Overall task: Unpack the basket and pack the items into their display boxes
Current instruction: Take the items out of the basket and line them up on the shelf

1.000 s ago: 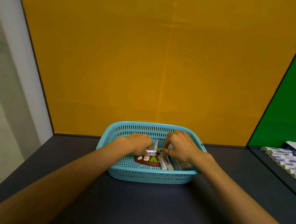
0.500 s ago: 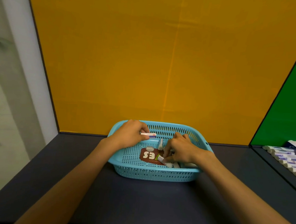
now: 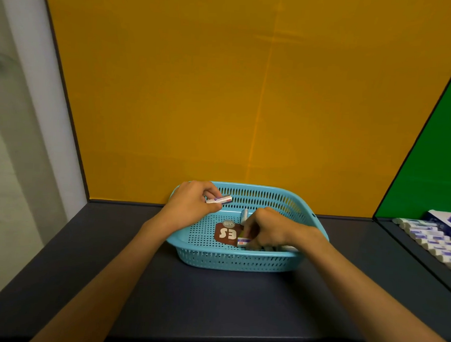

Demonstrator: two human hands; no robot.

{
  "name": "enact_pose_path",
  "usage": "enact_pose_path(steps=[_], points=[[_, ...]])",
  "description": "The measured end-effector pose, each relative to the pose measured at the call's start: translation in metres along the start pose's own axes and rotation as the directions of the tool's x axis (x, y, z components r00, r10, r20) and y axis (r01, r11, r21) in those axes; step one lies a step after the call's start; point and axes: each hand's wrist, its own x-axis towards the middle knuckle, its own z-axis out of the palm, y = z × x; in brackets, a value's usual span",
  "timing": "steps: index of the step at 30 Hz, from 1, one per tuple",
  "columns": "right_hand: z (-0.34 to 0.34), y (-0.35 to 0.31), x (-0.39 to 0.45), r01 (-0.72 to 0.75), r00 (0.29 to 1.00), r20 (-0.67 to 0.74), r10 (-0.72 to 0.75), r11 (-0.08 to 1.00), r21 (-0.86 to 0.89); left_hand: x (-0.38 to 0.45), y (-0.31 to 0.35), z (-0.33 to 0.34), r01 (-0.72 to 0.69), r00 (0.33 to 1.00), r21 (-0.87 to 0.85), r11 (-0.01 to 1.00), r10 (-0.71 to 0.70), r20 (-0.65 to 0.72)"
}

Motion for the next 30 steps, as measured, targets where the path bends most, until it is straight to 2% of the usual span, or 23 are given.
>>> enact_pose_path(steps=[6, 11, 17, 30], points=[[-0.02, 0.008, -0.024, 0.05, 0.971, -0.235, -0.034, 0.997, 0.065, 0.001, 0.019, 0.002, -0.015, 1.0, -0.041, 0.999, 0.014, -0.014], [-0.039, 0.028, -0.063, 0.038, 0.908, -0.418, 0.025, 0.989, 0.142, 0.014, 0.057, 0.014, -0.046, 0.999, -0.082, 0.996, 0.046, 0.0], [-0.049, 0.069, -0.128, -0.008, 0.854, -0.514, 0.08, 0.99, 0.141, 0.02, 0.114, 0.055, -0.134, 0.988, -0.137, 0.981, 0.144, 0.063], [-0.033, 0.215, -0.309, -0.112, 0.819, -0.54, 0.194, 0.977, 0.181, 0.005, 0.262, 0.216, -0.287, 0.94, -0.128, 0.949, 0.304, 0.153]])
